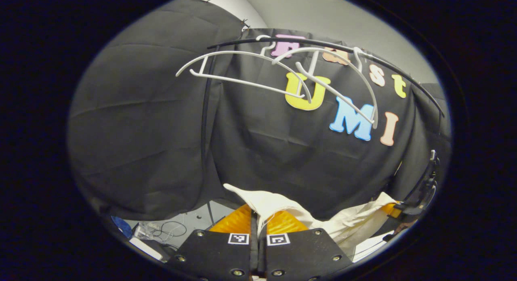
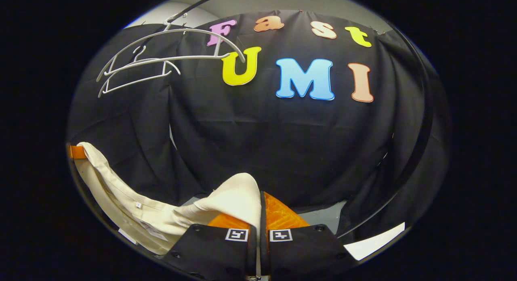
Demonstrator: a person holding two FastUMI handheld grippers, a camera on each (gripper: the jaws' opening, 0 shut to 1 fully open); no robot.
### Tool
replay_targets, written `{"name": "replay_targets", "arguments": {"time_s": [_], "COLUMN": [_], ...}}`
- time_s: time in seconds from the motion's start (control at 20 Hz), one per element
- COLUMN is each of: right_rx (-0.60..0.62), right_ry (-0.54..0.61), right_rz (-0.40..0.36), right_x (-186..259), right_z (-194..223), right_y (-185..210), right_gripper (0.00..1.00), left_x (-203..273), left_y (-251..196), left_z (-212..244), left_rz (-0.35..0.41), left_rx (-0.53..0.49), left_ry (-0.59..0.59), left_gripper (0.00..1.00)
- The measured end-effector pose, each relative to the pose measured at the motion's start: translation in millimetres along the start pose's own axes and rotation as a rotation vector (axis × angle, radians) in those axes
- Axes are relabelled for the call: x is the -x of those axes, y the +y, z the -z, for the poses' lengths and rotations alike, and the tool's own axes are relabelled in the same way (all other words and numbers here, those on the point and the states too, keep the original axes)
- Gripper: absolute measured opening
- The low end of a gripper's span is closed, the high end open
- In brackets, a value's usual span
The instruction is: Grasp the clothes on the hanger with both hands and then place them into the laundry hamper below.
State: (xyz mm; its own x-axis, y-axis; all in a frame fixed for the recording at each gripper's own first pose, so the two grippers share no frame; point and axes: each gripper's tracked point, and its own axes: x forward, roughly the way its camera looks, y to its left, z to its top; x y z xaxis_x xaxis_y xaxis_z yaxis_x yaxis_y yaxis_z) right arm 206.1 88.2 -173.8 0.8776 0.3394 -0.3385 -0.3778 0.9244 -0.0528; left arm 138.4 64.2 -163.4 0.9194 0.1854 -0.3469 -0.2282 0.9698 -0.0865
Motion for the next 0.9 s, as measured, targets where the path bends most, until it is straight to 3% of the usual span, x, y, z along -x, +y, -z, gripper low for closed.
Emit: {"name": "replay_targets", "arguments": {"time_s": [0.25,0.45,0.65,0.9], "right_rx": [0.001,-0.072,-0.179,-0.181], "right_ry": [0.027,0.102,0.257,0.305], "right_rz": [-0.062,-0.096,-0.062,0.002], "right_x": [37.2,48.1,49.9,40.6], "right_z": [12.9,45.1,108.2,130.5], "right_y": [69.4,113.9,136.9,145.5], "right_gripper": [0.05,0.05,0.05,0.05], "left_x": [12.8,16.2,-2.4,-21.1], "left_y": [6.1,18.7,29.6,35.9], "left_z": [30.2,66.6,111.0,140.5], "left_rz": [0.088,0.145,0.184,0.231], "left_rx": [-0.044,-0.088,-0.147,-0.196], "left_ry": [0.044,0.089,0.155,0.218], "left_gripper": [0.01,0.01,0.01,0.01]}}
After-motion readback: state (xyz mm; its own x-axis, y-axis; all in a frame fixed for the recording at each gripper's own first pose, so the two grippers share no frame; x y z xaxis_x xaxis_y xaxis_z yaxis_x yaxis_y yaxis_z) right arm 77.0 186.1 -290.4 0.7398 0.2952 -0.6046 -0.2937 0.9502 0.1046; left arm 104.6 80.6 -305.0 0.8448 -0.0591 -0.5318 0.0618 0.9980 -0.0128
